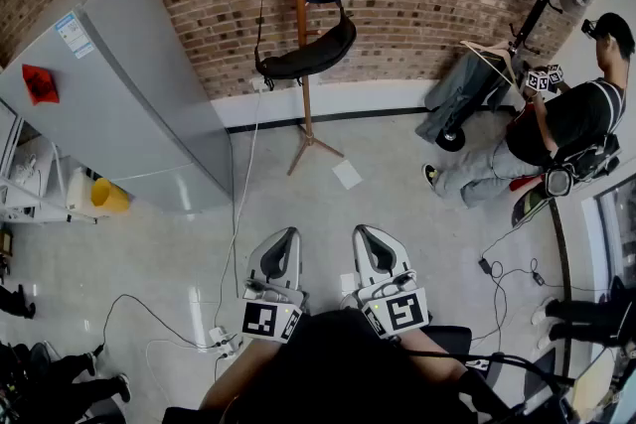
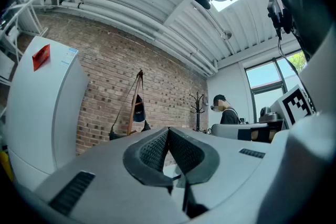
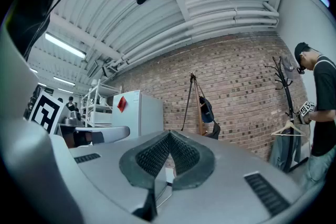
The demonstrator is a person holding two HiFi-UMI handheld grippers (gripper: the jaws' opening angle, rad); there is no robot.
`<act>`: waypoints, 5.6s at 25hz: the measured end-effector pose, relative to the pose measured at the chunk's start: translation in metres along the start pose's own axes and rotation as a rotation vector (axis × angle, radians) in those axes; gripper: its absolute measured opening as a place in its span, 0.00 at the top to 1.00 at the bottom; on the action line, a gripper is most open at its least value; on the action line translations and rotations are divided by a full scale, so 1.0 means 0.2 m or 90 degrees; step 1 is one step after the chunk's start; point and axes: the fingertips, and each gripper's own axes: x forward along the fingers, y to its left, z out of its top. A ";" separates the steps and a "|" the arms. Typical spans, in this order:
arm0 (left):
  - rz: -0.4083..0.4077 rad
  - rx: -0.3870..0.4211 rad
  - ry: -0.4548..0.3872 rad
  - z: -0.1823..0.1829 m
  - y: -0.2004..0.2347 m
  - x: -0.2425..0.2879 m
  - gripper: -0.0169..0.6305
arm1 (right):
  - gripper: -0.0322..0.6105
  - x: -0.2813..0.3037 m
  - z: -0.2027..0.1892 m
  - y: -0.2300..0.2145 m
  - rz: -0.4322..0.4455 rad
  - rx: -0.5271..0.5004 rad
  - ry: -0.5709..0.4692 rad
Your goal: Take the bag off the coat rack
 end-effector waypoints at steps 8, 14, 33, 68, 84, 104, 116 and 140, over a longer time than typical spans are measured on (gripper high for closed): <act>-0.020 -0.006 -0.001 -0.02 -0.10 0.04 0.95 | 0.93 -0.05 0.00 -0.04 0.006 -0.008 -0.007; -0.010 -0.010 -0.002 -0.02 -0.13 0.04 0.95 | 0.93 -0.10 0.02 -0.08 0.008 0.003 -0.013; 0.131 0.010 0.007 -0.17 -0.16 0.01 0.95 | 0.93 -0.25 -0.06 -0.28 0.097 0.039 -0.046; -0.010 -0.019 0.004 -0.22 0.95 1.42 0.95 | 0.93 1.43 -0.03 -0.87 -0.027 0.022 -0.037; 0.096 0.011 -0.031 -0.10 0.99 1.88 0.95 | 0.93 1.82 0.12 -1.31 0.016 -0.009 -0.033; 0.039 0.009 -0.034 0.04 1.04 2.03 0.95 | 0.90 2.41 0.63 -1.42 0.039 -0.063 -0.079; 0.046 0.019 -0.024 0.15 1.06 2.29 0.95 | 0.78 2.62 0.70 -1.54 -0.023 -0.064 -0.084; 0.048 -0.013 -0.042 0.19 1.03 2.32 0.95 | 0.78 3.00 1.09 -1.55 -0.039 -0.161 -0.127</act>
